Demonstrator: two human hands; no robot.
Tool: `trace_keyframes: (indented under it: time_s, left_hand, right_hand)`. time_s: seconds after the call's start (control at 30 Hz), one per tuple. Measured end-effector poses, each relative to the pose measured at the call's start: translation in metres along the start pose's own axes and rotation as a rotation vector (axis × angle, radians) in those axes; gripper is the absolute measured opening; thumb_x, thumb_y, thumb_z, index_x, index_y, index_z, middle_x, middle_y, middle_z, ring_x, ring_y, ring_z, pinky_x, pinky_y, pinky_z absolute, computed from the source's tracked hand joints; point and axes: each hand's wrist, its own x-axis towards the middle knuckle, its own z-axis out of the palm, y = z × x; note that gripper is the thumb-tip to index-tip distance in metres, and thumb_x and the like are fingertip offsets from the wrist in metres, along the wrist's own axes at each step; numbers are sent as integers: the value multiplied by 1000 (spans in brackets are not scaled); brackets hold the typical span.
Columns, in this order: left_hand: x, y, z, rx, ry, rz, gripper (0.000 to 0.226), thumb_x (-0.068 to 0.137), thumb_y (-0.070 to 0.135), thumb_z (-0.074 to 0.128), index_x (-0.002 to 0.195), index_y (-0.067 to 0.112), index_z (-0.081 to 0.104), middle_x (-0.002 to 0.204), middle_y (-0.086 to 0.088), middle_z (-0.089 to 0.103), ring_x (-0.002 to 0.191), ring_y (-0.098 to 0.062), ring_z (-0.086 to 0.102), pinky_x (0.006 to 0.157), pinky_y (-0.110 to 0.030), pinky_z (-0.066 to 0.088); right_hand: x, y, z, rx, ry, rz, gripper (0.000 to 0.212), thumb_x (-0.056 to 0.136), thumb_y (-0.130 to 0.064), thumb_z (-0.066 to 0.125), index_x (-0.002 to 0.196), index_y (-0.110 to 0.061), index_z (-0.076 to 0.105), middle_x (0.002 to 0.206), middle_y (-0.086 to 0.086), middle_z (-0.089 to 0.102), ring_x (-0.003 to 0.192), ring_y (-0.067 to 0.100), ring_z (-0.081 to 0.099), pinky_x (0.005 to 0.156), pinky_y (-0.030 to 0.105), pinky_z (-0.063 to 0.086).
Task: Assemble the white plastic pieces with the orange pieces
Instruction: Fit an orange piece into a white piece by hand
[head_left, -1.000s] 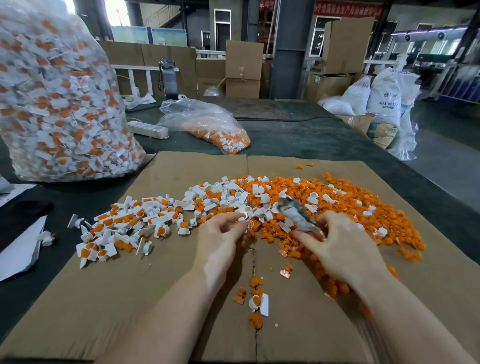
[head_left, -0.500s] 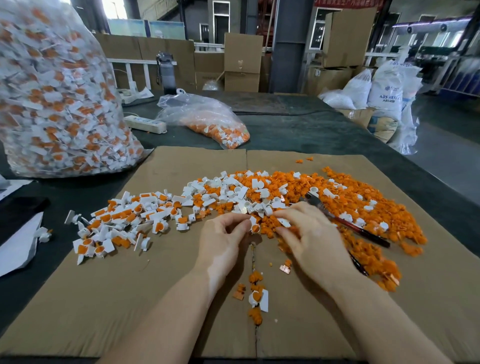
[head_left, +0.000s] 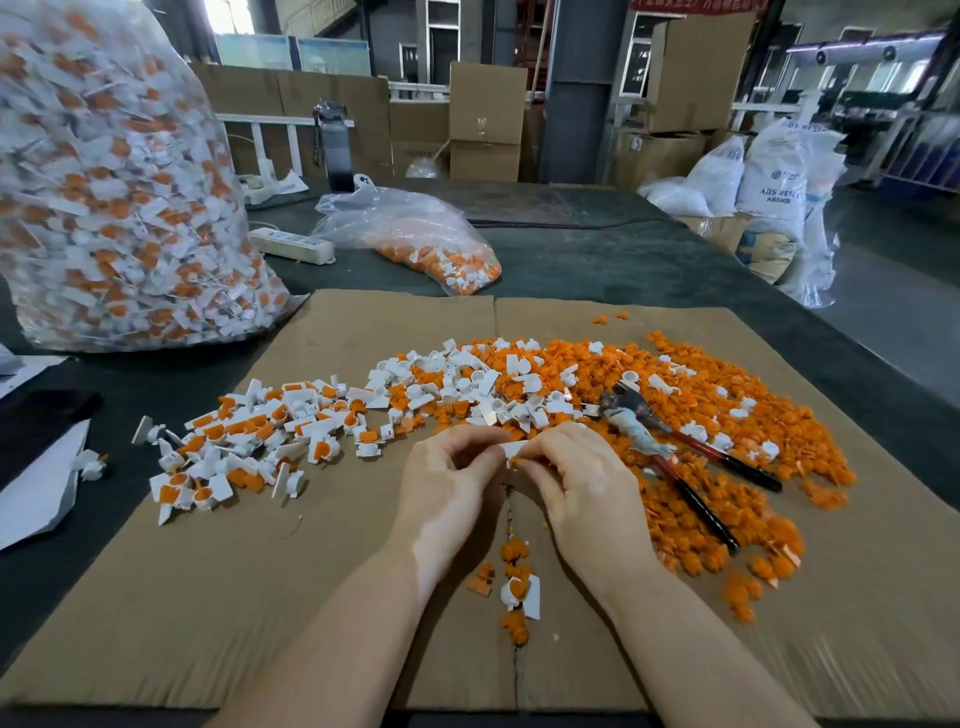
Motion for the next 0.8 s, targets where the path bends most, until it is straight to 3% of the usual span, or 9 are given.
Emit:
trace_keyframes:
  time_s: [0.1, 0.17, 0.33, 0.5, 0.6, 0.8]
  left_hand:
    - [-3, 0, -1, -3, -99, 57, 34, 80, 4, 70, 102, 29, 66, 91, 6, 66, 84, -7, 63, 72, -8, 48]
    - [-4, 1, 1, 81, -121, 106, 36, 78, 9, 73, 110, 25, 65, 94, 12, 65, 84, -5, 61, 71, -6, 45]
    - [-5, 0, -3, 182, 12, 100, 24, 84, 19, 68, 108, 25, 66, 94, 16, 62, 86, 3, 57, 72, -3, 42]
    - [11, -5, -43, 520, 233, 116, 19, 89, 20, 62, 107, 23, 68, 100, 2, 55, 90, -11, 53, 81, -19, 39]
    - [21, -6, -66, 713, 335, 100, 21, 88, 20, 63, 108, 19, 70, 108, -6, 56, 105, -21, 46, 89, -27, 33]
    - [28, -10, -73, 1035, 321, 50, 29, 94, 22, 53, 120, 28, 63, 120, -2, 49, 113, -24, 32, 93, -35, 30]
  right_hand:
    - [-1, 1, 0, 18, 33, 44, 3, 82, -4, 68, 80, -6, 67, 79, 2, 63, 78, 18, 58, 68, 31, 52]
    - [-2, 1, 0, 29, 17, 30, 5, 82, -2, 67, 81, -7, 67, 80, 2, 63, 79, 18, 58, 69, 31, 52]
    - [-5, 4, -3, -31, 67, 29, 9, 81, -2, 68, 89, -7, 70, 83, 2, 66, 82, 16, 61, 78, 18, 43]
    - [-6, 5, 1, -74, 80, 12, 11, 78, 3, 70, 85, -5, 70, 82, 5, 66, 80, 22, 62, 75, 31, 53]
    - [-5, 5, 2, -89, 77, 9, 12, 76, 6, 71, 83, -4, 70, 80, 6, 66, 79, 23, 62, 71, 36, 55]
    - [-5, 6, 3, -126, 29, 52, 13, 75, 7, 70, 79, -6, 70, 75, 6, 63, 73, 25, 60, 64, 38, 53]
